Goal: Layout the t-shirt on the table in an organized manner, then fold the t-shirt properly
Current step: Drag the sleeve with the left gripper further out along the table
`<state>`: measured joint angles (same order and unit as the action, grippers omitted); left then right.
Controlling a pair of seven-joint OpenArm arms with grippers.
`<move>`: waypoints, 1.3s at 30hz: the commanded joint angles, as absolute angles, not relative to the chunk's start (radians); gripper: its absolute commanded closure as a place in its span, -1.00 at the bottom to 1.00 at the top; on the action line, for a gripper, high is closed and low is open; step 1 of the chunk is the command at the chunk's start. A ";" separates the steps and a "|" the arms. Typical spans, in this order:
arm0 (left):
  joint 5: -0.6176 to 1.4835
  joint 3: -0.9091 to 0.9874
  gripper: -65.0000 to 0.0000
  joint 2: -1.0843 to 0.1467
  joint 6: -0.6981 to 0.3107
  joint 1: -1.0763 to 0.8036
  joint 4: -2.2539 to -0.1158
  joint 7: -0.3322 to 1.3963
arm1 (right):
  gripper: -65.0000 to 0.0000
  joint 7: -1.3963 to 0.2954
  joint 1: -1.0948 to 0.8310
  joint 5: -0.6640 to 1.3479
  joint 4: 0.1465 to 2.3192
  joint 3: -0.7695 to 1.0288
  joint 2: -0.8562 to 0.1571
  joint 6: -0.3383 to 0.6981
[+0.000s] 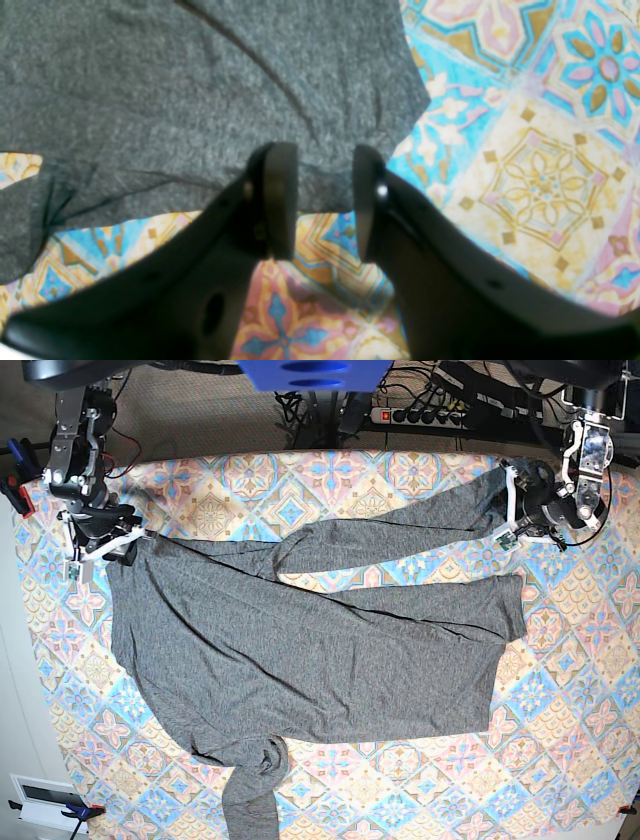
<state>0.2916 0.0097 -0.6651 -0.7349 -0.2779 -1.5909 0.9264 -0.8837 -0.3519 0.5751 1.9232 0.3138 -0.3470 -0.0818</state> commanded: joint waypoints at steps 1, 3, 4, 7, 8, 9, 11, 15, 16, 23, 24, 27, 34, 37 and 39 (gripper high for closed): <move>0.162 -0.021 0.43 -0.661 -0.698 -0.292 -1.549 0.977 | 0.44 -0.862 -0.346 0.575 1.936 0.318 -0.361 -0.077; 0.108 -0.047 0.47 -0.661 -0.698 -0.298 -1.544 0.958 | 0.44 -0.862 -0.346 0.575 1.934 0.318 -0.361 -0.077; 0.077 -0.058 0.55 -0.661 -0.698 -0.300 -1.544 0.952 | 0.44 -0.862 -0.346 0.575 1.934 0.318 -0.361 -0.077; 0.031 -0.056 0.86 -0.659 -0.698 -0.308 -1.544 0.951 | 0.45 -0.863 -0.346 0.575 1.934 0.318 -0.361 -0.077; 0.025 -0.054 0.98 -0.659 -0.698 -0.314 -1.544 0.951 | 0.45 -0.863 -0.346 0.575 1.934 0.318 -0.361 -0.077; 0.022 -0.054 1.00 -0.659 -0.698 -0.317 -1.544 0.951 | 0.45 -0.863 -0.346 0.575 1.934 0.318 -0.361 -0.077; 0.021 -0.054 1.00 -0.664 -0.698 -0.317 -1.544 0.949 | 0.45 -0.862 -0.346 0.575 1.934 0.317 -0.360 -0.077; 0.022 -0.054 1.00 -0.688 -0.698 -0.321 -1.544 0.949 | 0.45 -0.862 -0.346 0.576 1.934 0.317 -0.360 -0.077; 0.022 -0.054 1.00 -0.691 -0.698 -0.321 -1.544 0.949 | 0.45 -0.862 -0.346 0.578 1.934 0.317 -0.360 -0.077; 0.021 -0.062 1.00 -0.759 -0.698 -0.323 -1.544 0.947 | 0.45 -0.863 -0.348 0.578 1.937 0.317 -0.360 -0.077; 0.021 -0.062 1.00 -0.773 -0.698 -0.323 -1.544 0.947 | 0.45 -0.863 -0.349 0.578 1.937 0.317 -0.360 -0.077; 0.019 -0.062 1.00 -0.820 -0.698 -0.325 -1.544 0.924 | 0.45 -0.863 -0.349 0.578 1.937 0.317 -0.360 -0.077; 0.018 -0.062 1.00 -0.932 -0.698 -0.406 -1.538 0.865 | 0.45 -0.862 -0.349 0.578 1.939 0.321 -0.358 -0.077; 0.018 -0.056 1.00 -0.955 -0.698 -0.410 -1.538 0.863 | 0.45 -0.862 -0.349 0.578 1.939 0.318 -0.358 -0.077; 0.018 -0.054 1.00 -0.957 -0.698 -0.409 -1.538 0.863 | 0.45 -0.862 -0.348 0.578 1.939 0.317 -0.358 -0.077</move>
